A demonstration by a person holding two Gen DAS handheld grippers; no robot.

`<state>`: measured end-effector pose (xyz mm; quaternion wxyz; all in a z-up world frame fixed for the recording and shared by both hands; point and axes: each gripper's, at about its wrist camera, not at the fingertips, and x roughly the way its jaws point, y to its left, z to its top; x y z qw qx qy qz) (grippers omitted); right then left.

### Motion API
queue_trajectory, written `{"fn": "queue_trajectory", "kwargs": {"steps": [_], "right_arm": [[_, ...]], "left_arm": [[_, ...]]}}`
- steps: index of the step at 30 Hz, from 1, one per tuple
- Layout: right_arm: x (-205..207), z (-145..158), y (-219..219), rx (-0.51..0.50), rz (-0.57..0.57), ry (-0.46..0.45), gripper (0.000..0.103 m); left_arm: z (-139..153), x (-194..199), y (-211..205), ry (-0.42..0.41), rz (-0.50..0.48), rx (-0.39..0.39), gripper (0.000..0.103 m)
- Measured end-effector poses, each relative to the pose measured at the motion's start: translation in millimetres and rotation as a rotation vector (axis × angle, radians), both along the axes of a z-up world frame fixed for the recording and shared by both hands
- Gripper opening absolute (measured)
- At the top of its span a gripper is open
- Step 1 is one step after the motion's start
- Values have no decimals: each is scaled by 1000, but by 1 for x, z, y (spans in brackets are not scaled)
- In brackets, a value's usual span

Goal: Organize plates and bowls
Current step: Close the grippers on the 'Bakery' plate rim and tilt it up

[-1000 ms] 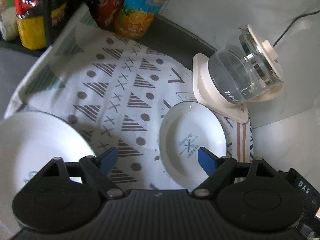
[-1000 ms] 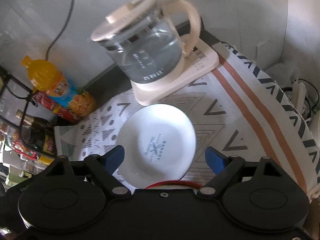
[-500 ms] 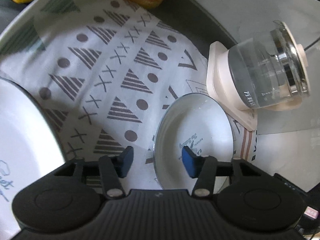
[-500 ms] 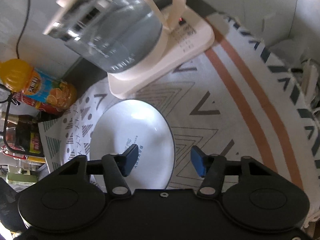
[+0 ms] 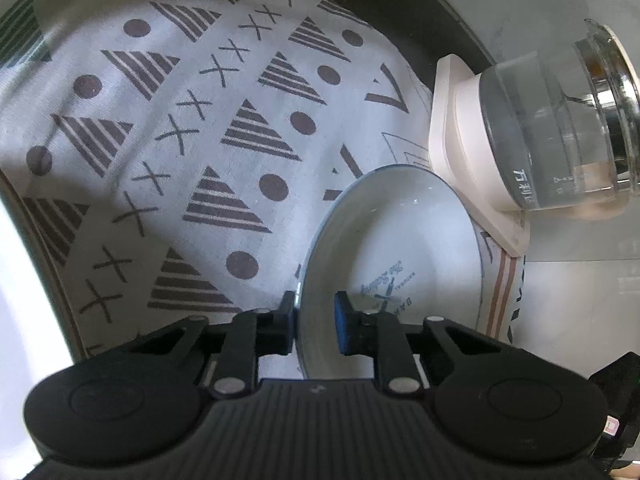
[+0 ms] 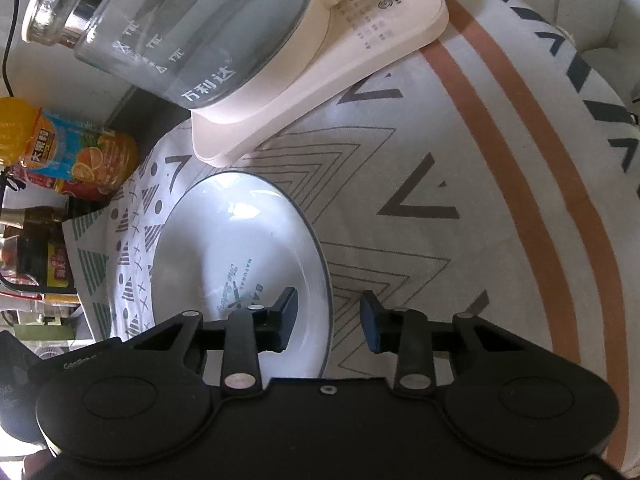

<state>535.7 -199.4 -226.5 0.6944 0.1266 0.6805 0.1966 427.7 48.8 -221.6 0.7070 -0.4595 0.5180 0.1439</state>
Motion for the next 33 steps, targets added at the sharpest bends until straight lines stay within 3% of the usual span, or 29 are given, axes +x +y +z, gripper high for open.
{"fn": "queue_trajectory", "kwargs": {"steps": [3, 8, 11, 17, 26, 33], "right_arm": [[0, -5, -1, 9, 12, -2, 26], [2, -12, -11, 64, -7, -10, 18], [0, -14, -12, 94, 9, -7, 7], [-4, 8, -10, 106, 36, -123, 6], [-6, 36, -6, 122, 62, -179, 6], [-17, 70, 3, 139, 91, -241, 8]], "left_arm": [[-2, -1, 1, -14, -7, 14, 9], [-3, -4, 3, -31, -11, 11, 7], [3, -6, 1, -51, -28, 24, 6], [24, -5, -4, -106, -67, 68, 6], [46, -11, 3, -143, -63, 92, 6], [78, -14, 3, -189, -89, 126, 6]]}}
